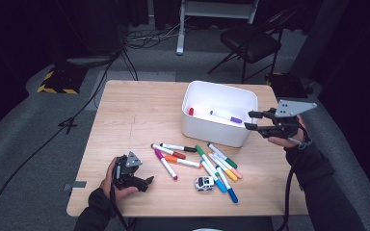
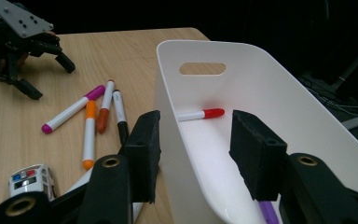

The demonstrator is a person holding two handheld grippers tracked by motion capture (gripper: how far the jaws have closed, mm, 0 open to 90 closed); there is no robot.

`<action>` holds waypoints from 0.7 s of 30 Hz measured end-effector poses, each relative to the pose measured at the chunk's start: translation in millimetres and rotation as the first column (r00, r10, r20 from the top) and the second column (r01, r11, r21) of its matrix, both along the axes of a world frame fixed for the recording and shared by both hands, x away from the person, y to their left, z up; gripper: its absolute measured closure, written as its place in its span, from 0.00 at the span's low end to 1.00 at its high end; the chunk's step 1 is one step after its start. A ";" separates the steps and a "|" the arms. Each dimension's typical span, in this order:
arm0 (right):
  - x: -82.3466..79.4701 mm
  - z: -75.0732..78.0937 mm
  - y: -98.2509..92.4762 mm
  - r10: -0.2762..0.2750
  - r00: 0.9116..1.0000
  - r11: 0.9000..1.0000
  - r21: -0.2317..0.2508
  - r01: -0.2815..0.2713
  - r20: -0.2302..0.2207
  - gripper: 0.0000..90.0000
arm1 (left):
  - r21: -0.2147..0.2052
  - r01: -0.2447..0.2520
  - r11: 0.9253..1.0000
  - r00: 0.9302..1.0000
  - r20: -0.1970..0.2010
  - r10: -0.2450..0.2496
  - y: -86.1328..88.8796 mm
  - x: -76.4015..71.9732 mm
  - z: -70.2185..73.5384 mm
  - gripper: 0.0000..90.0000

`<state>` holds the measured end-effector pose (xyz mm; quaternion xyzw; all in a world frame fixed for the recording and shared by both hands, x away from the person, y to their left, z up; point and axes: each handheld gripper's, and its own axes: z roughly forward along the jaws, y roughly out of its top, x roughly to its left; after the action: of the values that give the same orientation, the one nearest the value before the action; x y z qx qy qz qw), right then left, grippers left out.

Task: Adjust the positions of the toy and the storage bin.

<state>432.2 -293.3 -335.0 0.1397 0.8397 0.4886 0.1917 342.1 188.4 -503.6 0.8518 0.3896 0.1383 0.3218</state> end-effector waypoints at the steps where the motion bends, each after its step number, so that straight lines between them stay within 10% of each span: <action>1: -4.8 -2.6 -2.6 0.003 1.000 1.000 0.001 -0.003 0.001 0.58 | 0.000 0.000 1.000 1.000 0.000 0.000 0.0 0.0 0.0 0.00; 11: -40.5 -57.4 -5.5 0.031 0.999 0.999 -0.019 -0.032 -0.029 0.58 | 0.000 0.001 1.000 1.000 0.000 -0.001 0.0 0.1 0.0 0.00; 21: -30.9 -123.8 15.6 0.023 0.988 0.995 -0.091 -0.038 -0.155 0.58 | 0.000 0.000 1.000 1.000 0.000 0.000 0.0 0.0 0.0 0.00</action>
<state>401.3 -277.7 -458.8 0.1549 0.8760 0.4392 0.1252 342.1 188.4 -503.6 0.8517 0.3897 0.1383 0.3218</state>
